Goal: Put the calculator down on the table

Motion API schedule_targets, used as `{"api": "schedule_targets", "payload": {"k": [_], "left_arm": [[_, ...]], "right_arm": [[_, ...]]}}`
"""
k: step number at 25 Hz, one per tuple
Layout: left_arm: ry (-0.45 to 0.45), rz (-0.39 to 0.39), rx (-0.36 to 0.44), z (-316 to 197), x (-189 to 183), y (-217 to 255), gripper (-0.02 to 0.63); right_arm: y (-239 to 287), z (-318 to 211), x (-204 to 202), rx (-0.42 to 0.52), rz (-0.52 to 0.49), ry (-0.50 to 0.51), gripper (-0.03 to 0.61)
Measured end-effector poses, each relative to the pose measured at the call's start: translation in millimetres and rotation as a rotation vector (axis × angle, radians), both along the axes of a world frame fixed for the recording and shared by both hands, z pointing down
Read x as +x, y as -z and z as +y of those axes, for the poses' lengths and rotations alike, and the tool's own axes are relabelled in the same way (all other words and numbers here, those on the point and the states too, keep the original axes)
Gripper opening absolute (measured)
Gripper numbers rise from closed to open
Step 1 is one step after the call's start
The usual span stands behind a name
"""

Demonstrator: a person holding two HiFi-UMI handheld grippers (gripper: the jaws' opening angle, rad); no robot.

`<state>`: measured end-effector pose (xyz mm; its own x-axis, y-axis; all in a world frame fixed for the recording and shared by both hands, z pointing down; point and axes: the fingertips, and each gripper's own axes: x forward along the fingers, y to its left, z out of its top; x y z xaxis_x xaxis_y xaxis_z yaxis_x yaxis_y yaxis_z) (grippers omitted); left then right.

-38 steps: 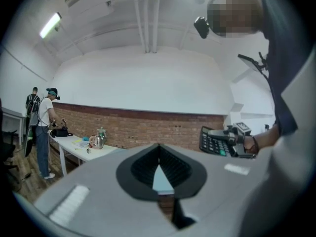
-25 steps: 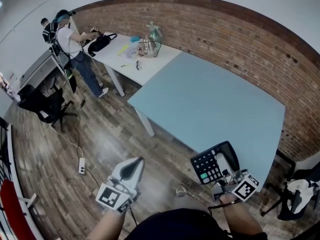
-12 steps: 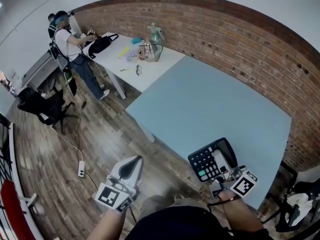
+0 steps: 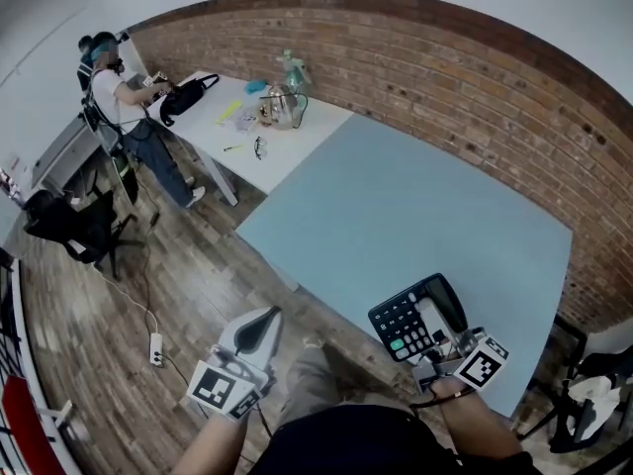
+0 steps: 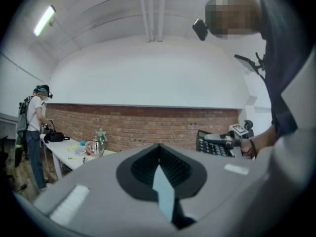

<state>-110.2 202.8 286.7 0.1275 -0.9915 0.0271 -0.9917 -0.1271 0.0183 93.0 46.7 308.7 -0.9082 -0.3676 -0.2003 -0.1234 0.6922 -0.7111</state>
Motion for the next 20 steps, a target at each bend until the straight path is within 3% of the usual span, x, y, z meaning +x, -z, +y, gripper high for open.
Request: {"api": "schedule_targets", "payload": {"k": [20], "left_arm": [[-0.328,0.013,-0.008,-165.2,-38.5,-7.9,-0.015]], "right_arm": [[-6.6,-88.8,9.1,-0.023,0.037,-0.337,0.138]]}}
